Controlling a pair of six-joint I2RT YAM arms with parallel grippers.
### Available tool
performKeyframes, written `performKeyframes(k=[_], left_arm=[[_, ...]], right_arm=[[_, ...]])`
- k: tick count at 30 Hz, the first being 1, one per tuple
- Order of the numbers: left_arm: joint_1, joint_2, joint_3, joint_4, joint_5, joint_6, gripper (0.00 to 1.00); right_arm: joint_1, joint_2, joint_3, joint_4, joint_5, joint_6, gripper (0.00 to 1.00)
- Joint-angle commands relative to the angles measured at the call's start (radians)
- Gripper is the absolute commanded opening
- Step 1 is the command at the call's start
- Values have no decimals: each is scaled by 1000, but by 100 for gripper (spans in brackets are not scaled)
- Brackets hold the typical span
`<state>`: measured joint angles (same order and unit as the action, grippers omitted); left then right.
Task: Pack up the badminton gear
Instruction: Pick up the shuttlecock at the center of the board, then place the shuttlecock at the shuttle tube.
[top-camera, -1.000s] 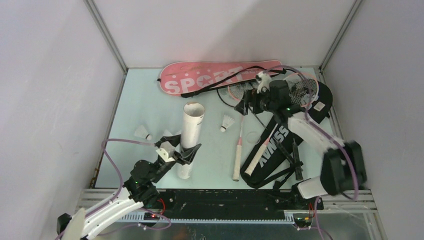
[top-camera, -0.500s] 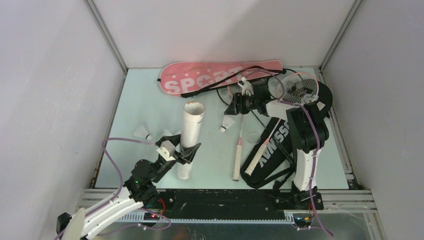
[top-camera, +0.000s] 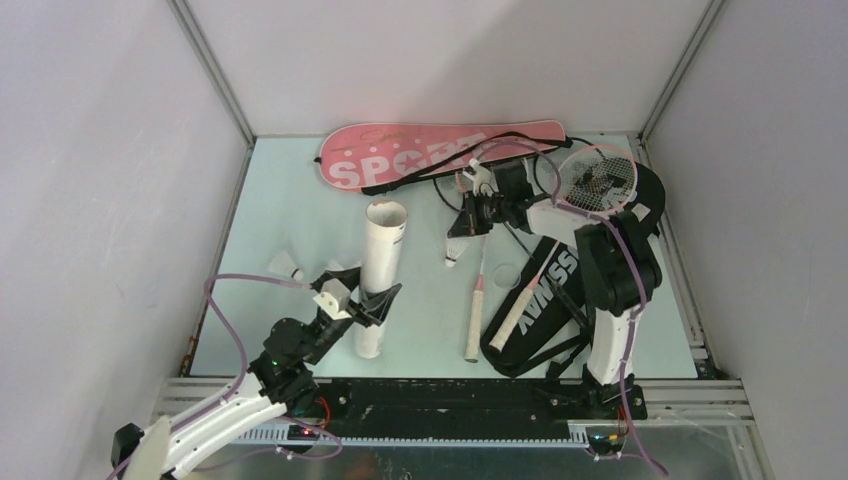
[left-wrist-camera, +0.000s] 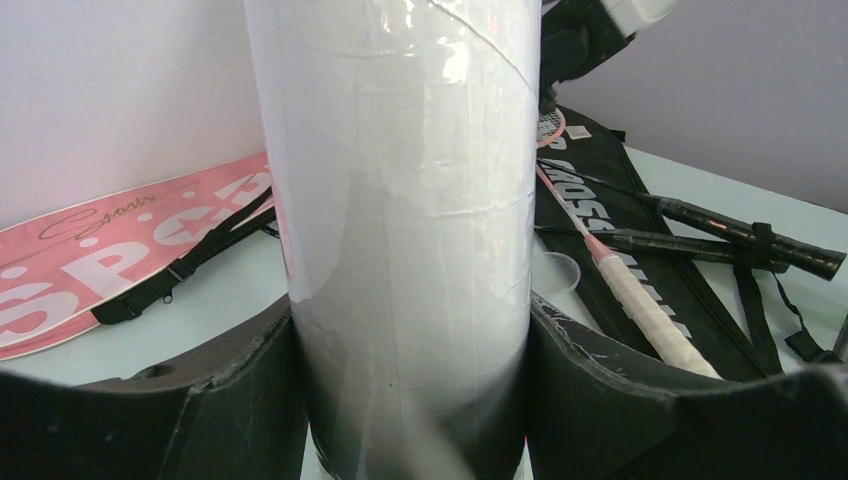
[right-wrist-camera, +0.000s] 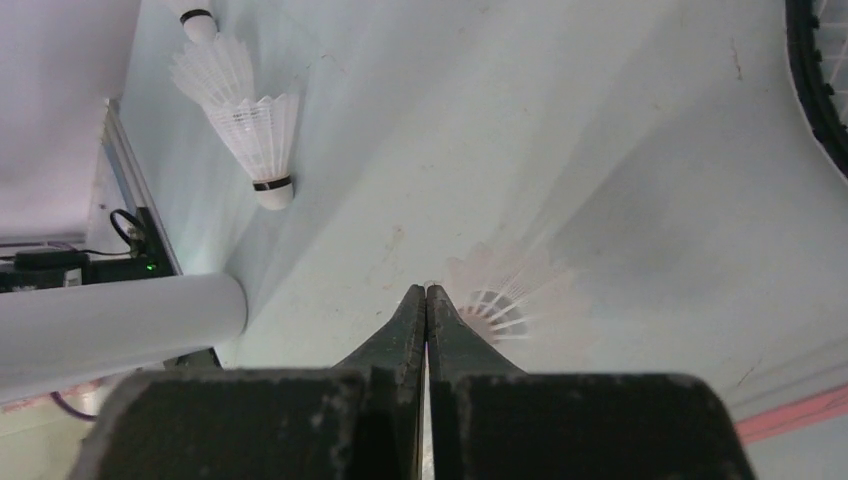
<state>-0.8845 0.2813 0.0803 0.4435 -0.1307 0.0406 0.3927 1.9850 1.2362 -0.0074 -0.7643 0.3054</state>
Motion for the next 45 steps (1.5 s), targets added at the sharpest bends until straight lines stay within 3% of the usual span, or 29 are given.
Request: performKeyframes(k=[1,6,8,12,16,18,26,34,40,45], left_arm=[[0,-13,17,-4,-10,-33,35],[1,-11,20,-10,35,-29,36],[0,1,23,-5,58,-21,36],[0,39,35,-1,159,26,36],[1,92,65,-33,305,78,36],[0,115,76,-42,386,95,36],[1,107,81,-50,447,118,36],[0,64,59,-51,468,122,35],[1,53,52,-90,612,177,35],[0,41,45,-72,636,181,35]], right_arm=[[68,-234,11,-111,136,-91,0],[187,-538,-34,-175,384,-172,0],[267,-680,-48,-178,564,-225,0],[462,-904,-67,-138,779,-340,0],[606,-1045,-90,-61,745,-371,0],[643,-1057,-90,-47,705,-369,0],[749,-1023,-76,-136,761,-374,0],[786,-1015,-76,-218,733,-191,0],[785,-975,-26,-362,681,-51,0],[787,-924,-12,-411,618,22,0]])
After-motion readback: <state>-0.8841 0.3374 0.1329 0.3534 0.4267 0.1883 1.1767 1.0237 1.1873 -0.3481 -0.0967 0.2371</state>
